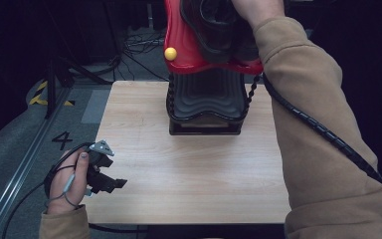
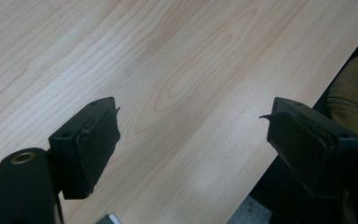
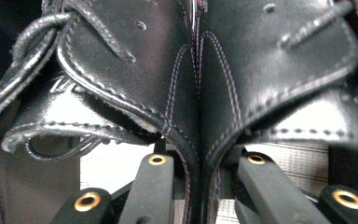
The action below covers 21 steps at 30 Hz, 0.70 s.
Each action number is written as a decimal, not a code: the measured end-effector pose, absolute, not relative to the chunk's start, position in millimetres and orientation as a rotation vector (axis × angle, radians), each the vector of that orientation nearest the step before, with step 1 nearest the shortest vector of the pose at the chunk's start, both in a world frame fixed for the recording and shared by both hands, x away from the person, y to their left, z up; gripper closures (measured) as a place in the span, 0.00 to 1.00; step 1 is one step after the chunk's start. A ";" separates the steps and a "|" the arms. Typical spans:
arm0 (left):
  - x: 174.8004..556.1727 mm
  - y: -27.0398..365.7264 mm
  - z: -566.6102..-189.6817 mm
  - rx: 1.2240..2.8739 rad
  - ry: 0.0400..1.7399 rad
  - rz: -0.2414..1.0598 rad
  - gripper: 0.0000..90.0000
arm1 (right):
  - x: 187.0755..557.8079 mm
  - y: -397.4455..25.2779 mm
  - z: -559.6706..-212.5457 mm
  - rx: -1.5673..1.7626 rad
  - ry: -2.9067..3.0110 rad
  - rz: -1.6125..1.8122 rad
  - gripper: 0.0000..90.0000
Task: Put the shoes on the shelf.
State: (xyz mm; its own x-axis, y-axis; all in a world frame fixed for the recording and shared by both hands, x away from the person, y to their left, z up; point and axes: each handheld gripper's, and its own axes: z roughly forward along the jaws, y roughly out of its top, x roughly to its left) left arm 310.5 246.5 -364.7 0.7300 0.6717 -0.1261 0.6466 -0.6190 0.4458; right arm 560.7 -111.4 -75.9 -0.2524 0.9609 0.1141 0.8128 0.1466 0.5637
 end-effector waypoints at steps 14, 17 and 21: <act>311.3 239.8 -365.1 2.482 0.993 0.066 0.19 | 559.6 -104.3 -94.9 1.741 2.107 0.827 0.87; 311.9 237.9 -365.3 2.491 0.985 0.066 0.19 | 562.0 -101.5 -92.5 1.763 2.084 0.856 0.88; 311.4 240.6 -365.2 2.476 0.991 0.064 0.19 | 567.2 -97.9 -92.7 1.772 2.058 0.896 0.88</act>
State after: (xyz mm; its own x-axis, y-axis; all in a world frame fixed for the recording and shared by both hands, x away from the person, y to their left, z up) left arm 311.4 240.6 -365.2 0.7380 0.6627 -0.1274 0.6407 -0.6288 0.4405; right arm 567.2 -97.9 -92.7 -0.2079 0.9614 0.1803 0.7871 0.0550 0.6144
